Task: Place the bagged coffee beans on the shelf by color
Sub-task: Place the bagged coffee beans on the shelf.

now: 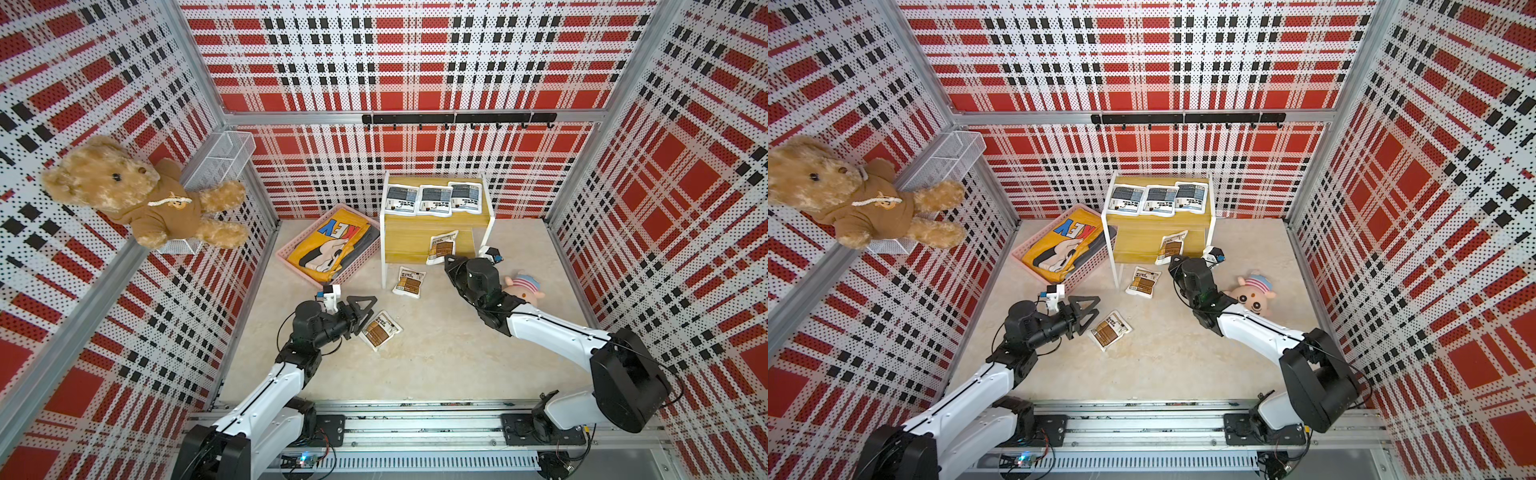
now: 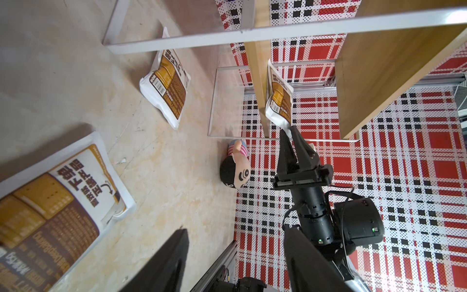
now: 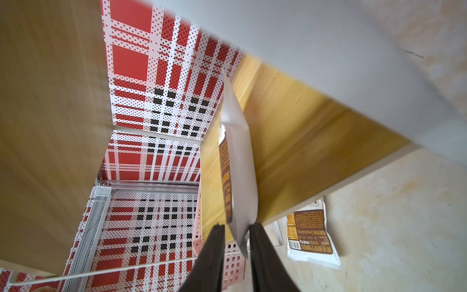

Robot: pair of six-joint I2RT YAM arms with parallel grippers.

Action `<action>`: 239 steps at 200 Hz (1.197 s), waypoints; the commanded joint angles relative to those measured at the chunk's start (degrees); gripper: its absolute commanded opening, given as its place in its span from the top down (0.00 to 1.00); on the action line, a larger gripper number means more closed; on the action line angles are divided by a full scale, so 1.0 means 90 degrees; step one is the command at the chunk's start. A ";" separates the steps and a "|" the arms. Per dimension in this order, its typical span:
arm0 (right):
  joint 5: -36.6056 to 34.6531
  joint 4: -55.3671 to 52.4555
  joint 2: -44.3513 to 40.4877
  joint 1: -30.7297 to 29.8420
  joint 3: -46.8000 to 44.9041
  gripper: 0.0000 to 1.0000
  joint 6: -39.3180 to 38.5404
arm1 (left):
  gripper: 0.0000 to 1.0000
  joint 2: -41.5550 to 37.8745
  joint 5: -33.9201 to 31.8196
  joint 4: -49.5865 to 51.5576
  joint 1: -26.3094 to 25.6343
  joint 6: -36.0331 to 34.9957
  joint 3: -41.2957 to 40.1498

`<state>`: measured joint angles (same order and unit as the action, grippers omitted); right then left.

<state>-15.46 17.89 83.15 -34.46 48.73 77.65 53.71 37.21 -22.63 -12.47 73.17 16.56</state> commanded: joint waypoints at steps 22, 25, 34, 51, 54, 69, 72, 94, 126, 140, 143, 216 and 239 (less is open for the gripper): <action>-0.0098 0.0125 0.0319 0.0035 0.0212 0.74 -0.0015 | 0.34 -0.0189 0.0189 -0.0015 0.0113 -0.0126 -0.0179; -0.0098 0.0125 0.0330 0.0039 0.0218 0.74 -0.0015 | 0.34 -0.0192 0.0186 -0.0007 0.0123 -0.0126 -0.0179; -0.0098 0.0125 0.0350 0.0040 0.0233 0.74 -0.0015 | 0.34 -0.0217 0.0187 0.0010 0.0134 -0.0140 -0.0198; -0.0098 0.0125 0.0388 0.0049 0.0248 0.74 -0.0015 | 0.33 -0.0241 0.0198 0.0020 0.0156 -0.0149 -0.0227; -0.0098 0.0125 0.0399 0.0049 0.0250 0.74 -0.0015 | 0.33 -0.0245 0.0192 0.0024 0.0162 -0.0147 -0.0228; -0.0098 0.0125 0.0428 0.0076 0.0240 0.74 -0.0015 | 0.33 -0.0270 0.0200 0.0025 0.0179 -0.0151 -0.0248; -0.0098 0.0125 0.0428 0.0078 0.0235 0.74 -0.0015 | 0.33 -0.0270 0.0201 0.0025 0.0181 -0.0146 -0.0251; -0.0098 0.0125 0.0410 0.0079 0.0210 0.74 -0.0015 | 0.33 -0.0297 0.0225 0.0034 0.0193 -0.0161 -0.0267; -0.0098 0.0125 0.0211 0.0069 0.0042 0.74 -0.0015 | 0.33 -0.0302 0.0220 0.0040 0.0200 -0.0171 -0.0260; -0.0098 0.0125 0.0083 0.0042 -0.0040 0.74 -0.0015 | 0.33 -0.0304 0.0217 0.0044 0.0204 -0.0171 -0.0248; -0.0098 0.0125 0.0057 0.0040 -0.0047 0.74 -0.0015 | 0.33 -0.0313 0.0220 0.0044 0.0206 -0.0171 -0.0248; 0.0365 -0.0280 -0.0402 -0.0116 -0.0194 0.26 0.0096 | 0.01 -0.0431 0.0078 0.0464 0.0187 -0.0437 0.0008; 0.0682 -0.0864 -0.0809 -0.0132 -0.0236 0.27 -0.0202 | 0.01 -0.0412 -0.0278 0.1293 -0.0126 -0.1171 0.0622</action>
<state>-11.92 15.81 80.16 -35.11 47.53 78.52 50.57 37.89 -17.76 -11.57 70.08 16.29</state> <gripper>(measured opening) 0.734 0.991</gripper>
